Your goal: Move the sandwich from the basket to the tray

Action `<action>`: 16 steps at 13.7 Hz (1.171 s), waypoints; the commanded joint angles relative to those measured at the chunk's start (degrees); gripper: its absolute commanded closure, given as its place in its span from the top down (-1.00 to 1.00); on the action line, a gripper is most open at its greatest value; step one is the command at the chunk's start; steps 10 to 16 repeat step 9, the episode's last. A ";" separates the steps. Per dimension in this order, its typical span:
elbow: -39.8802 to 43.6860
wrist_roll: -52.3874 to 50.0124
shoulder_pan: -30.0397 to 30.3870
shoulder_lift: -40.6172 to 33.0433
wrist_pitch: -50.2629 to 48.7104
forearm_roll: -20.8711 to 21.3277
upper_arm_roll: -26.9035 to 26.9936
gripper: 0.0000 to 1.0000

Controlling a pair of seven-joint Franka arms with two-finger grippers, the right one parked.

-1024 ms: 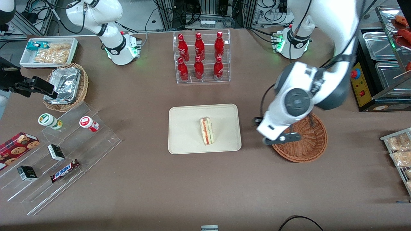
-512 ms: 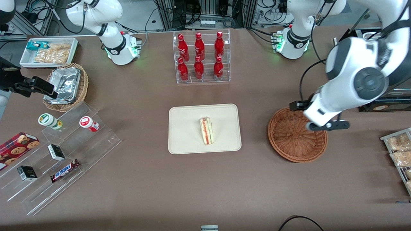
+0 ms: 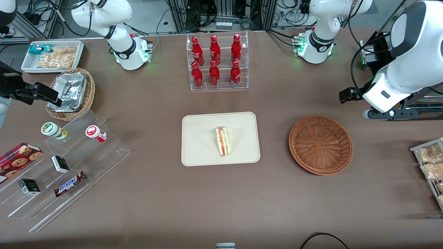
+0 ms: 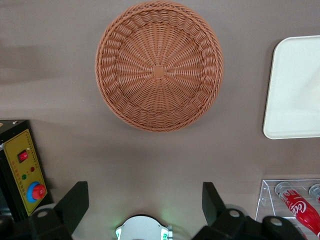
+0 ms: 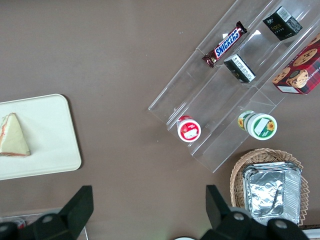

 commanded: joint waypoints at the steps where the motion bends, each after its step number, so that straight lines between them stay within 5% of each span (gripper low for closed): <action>1: -1.07 1.04 0.69 -2.62 -0.70 0.57 0.90 1.00; 16: 1.12 2.01 0.60 -4.03 -0.51 1.98 5.65 1.00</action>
